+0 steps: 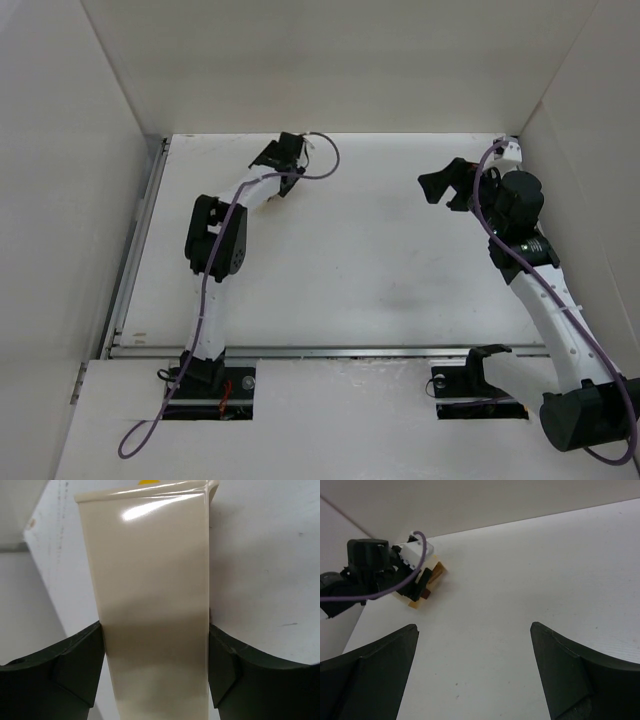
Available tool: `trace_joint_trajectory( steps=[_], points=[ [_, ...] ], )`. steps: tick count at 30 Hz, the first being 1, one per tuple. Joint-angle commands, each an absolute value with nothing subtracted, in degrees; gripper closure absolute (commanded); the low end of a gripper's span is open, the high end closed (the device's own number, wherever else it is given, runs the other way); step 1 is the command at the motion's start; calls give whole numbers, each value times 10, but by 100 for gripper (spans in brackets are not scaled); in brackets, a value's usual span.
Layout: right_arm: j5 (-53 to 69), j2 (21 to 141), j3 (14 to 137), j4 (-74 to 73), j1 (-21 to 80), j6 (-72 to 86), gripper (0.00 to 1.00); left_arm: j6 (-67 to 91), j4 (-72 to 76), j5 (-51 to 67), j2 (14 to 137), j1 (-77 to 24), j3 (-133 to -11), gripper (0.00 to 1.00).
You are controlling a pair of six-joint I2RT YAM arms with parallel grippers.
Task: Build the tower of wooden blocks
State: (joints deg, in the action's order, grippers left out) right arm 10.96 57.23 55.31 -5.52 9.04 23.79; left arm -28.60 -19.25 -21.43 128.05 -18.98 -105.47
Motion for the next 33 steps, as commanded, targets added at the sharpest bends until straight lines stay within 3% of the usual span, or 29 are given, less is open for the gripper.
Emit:
trace_joint_trajectory(
  steps=[1, 8, 15, 22, 26, 33],
  points=[
    [106, 561, 548, -25, 94, 243, 0, -380, -52, -377, 1235, -228, -990, 100],
    [101, 549, 543, -25, 94, 243, 0, -456, 89, -479, 1235, -266, -940, 100],
    [101, 544, 537, -25, 94, 243, 0, -383, 3, -436, 1235, -266, -987, 100],
    [101, 533, 532, -25, 94, 243, 0, -184, -229, -152, 1235, -155, -1127, 100],
    [113, 546, 526, -25, 94, 256, 0, -128, -285, 118, 1248, -54, -1133, 100],
    [129, 563, 537, -25, 105, 266, 0, -78, -319, 319, 1295, 41, -1128, 100]
  ],
)
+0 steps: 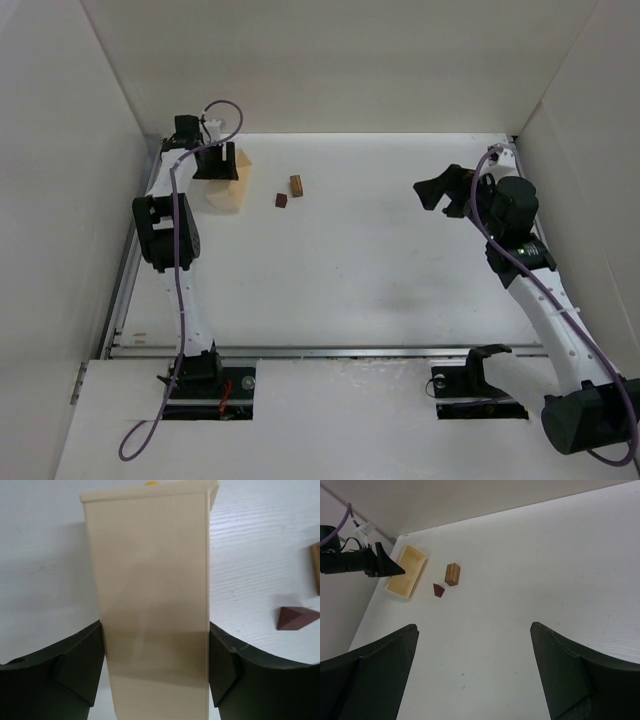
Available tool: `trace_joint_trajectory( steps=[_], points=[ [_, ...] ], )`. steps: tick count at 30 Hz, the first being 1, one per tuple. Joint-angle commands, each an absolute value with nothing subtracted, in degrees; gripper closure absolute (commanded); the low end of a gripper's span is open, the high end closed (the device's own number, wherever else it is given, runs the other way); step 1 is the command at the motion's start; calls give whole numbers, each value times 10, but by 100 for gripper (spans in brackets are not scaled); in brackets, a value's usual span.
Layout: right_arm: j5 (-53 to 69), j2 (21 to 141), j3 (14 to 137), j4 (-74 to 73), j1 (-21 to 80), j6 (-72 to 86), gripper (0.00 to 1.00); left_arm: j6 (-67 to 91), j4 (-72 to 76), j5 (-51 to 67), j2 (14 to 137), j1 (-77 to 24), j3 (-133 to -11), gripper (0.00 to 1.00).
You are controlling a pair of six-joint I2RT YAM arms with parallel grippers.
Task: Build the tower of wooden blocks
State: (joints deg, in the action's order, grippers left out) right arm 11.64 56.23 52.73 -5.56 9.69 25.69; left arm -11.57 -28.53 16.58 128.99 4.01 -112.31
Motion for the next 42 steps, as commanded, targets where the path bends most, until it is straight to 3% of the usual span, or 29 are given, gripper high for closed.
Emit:
trace_joint_trajectory(
  steps=[1, 5, 11, 17, 23, 30, 34, 38, 42],
  points=[
    [129, 563, 537, -25, 111, 266, 0, -78, -319, 328, 1295, 41, -1128, 100],
    [129, 563, 537, -20, 117, 272, 0, -104, -342, 377, 1308, 62, -1120, 96],
    [122, 580, 542, -20, 135, 278, 0, -104, -349, 340, 1308, 68, -1114, 75],
    [116, 586, 548, -27, 146, 278, 0, -116, -349, 290, 1289, 62, -1121, 33],
    [116, 597, 549, -21, 151, 278, 0, -142, -343, 255, 1267, 44, -1126, 7],
    [121, 614, 566, -21, 156, 273, 0, -148, -336, 207, 1254, 28, -1137, 7],
    [121, 614, 571, -21, 156, 272, 0, -127, -336, 179, 1266, 35, -1137, 13],
    [121, 608, 571, -21, 156, 267, 0, -102, -336, 226, 1272, 56, -1137, 16],
    [127, 608, 566, -21, 162, 267, 0, -96, -336, 384, 1278, 93, -1132, 24]
  ],
)
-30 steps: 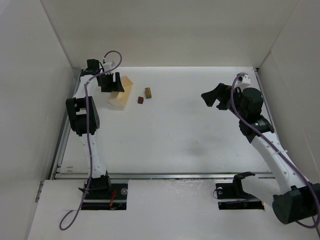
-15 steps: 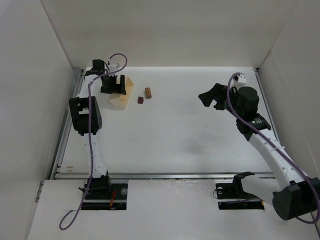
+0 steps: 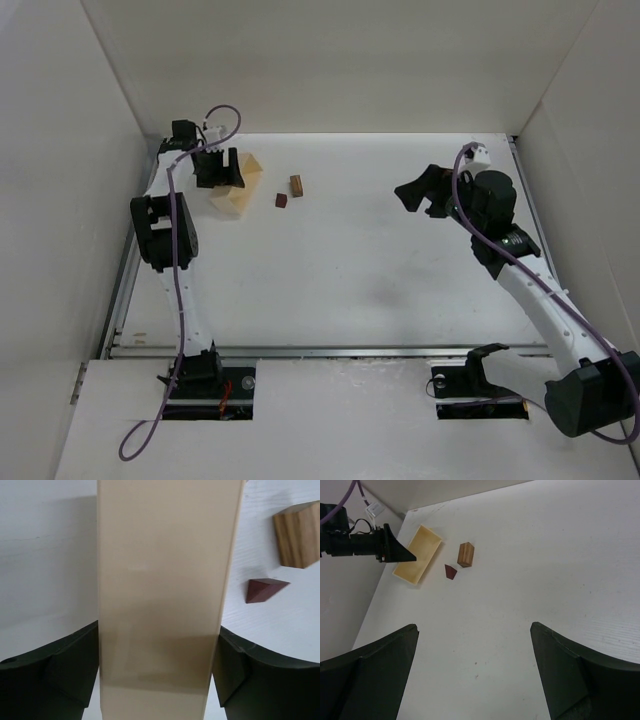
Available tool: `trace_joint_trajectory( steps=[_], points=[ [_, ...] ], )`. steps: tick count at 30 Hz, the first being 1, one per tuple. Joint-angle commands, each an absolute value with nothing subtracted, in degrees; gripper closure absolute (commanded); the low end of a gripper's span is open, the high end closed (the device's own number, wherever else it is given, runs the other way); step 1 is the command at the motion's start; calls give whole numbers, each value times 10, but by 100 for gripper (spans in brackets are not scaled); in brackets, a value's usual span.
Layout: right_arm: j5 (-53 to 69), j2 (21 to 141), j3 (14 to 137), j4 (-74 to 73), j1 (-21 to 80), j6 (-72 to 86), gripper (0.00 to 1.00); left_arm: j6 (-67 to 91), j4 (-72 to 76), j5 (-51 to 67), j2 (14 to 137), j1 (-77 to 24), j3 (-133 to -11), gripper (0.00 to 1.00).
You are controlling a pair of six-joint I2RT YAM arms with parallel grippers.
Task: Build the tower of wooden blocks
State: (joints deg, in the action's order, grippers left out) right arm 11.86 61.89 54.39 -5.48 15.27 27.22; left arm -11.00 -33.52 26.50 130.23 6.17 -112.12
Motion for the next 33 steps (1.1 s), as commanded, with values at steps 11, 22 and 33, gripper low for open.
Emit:
trace_joint_trajectory(
  steps=[11, 22, 33],
  points=[
    [132, 613, 571, -21, 162, 267, 0, -201, -458, 622, 1346, 104, -1155, 30],
    [132, 613, 571, -21, 167, 267, 0, -82, -338, 357, 1296, 104, -1125, 26],
    [132, 619, 571, -16, 172, 267, 0, -82, -327, 269, 1266, 104, -1114, 21]
  ],
)
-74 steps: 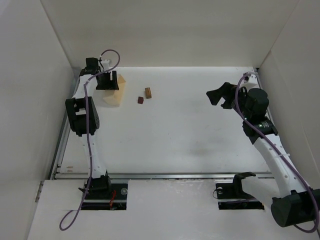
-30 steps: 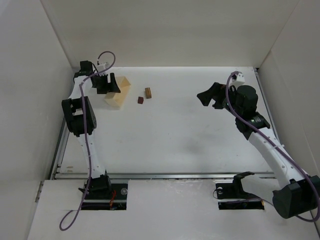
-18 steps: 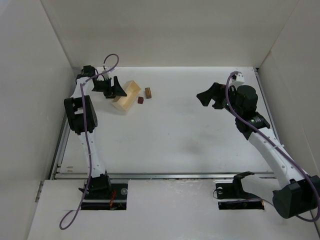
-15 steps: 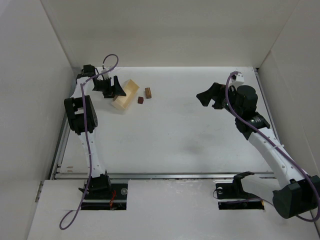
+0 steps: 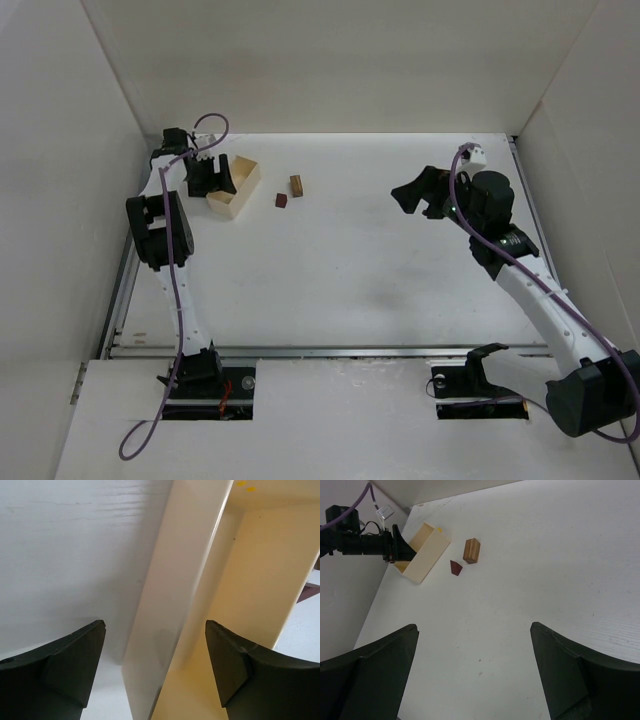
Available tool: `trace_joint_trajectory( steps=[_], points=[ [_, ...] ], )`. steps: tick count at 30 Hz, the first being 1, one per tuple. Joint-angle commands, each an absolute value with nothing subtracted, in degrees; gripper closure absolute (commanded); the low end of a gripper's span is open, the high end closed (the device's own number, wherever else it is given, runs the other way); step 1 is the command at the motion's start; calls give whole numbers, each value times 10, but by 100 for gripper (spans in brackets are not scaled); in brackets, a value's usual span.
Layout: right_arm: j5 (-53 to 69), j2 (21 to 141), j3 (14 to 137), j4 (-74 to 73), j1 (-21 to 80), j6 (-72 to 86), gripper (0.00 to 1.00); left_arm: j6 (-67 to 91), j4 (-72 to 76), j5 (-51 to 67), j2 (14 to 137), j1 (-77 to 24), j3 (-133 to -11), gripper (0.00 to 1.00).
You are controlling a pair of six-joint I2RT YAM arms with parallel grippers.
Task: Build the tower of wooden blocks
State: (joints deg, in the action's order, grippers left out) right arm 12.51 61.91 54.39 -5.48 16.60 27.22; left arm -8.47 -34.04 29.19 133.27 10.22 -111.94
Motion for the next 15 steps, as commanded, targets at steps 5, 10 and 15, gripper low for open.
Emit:
trace_joint_trajectory(
  steps=[5, 10, 15],
  points=[
    [132, 619, 571, -16, 177, 267, 0, -82, -283, 215, 1203, 83, -1120, 19],
    [119, 624, 571, -26, 178, 267, 0, -60, -218, 139, 1148, 36, -1105, 16],
    [106, 629, 566, -26, 183, 272, 0, -86, -157, 121, 1075, -39, -1056, 16]
  ],
)
